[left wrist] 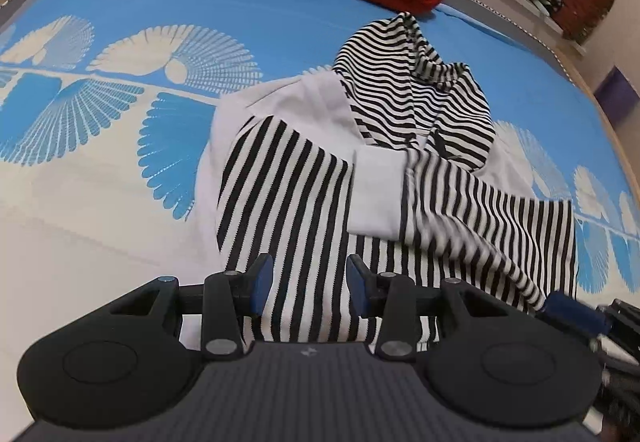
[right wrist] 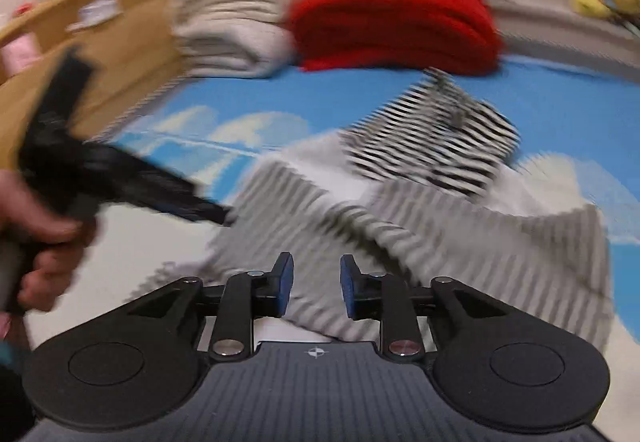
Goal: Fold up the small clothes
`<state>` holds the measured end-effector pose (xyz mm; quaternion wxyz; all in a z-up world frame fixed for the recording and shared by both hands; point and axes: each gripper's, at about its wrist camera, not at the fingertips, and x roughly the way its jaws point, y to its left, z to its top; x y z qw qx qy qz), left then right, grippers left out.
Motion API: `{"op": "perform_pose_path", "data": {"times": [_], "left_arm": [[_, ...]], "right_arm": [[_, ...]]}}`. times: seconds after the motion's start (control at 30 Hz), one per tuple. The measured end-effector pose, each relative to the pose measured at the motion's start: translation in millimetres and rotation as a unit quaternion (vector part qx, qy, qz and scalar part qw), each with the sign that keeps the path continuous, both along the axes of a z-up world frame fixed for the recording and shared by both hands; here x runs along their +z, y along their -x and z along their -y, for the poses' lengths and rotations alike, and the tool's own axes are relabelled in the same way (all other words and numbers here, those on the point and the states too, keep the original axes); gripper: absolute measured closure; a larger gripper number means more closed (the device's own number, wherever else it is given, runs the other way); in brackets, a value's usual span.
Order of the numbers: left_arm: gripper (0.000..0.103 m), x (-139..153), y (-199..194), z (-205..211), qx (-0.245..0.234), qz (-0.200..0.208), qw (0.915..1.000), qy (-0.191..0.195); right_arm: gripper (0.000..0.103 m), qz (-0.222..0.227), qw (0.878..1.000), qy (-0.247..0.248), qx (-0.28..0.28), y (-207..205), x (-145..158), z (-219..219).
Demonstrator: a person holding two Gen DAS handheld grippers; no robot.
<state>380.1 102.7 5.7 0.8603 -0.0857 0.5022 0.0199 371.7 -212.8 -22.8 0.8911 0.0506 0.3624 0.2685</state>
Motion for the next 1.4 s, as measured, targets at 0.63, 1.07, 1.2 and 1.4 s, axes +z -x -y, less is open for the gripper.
{"op": "perform_pose_path", "data": {"times": [0.63,1.07,1.2,1.4], "left_arm": [[0.058,-61.6,-30.9,27.5,0.041,0.008,0.9855,0.164],[0.058,-96.0,-52.1,34.8,0.080,0.002,0.9696,0.231],[0.070,-97.7,-56.2,41.5,0.080,0.013,0.9732,0.215],[0.095,-64.1,-45.3,39.8,0.079,0.060,0.9829,0.155]], "right_arm": [[0.053,-0.232,0.936,-0.007,-0.263,-31.7,-79.8,76.9],[0.052,-0.225,0.931,-0.034,-0.287,-35.7,-65.9,95.0],[0.052,-0.218,0.932,-0.029,-0.287,-35.7,-62.3,97.3],[0.052,-0.215,0.928,-0.028,-0.304,-40.0,-61.5,100.9]]}}
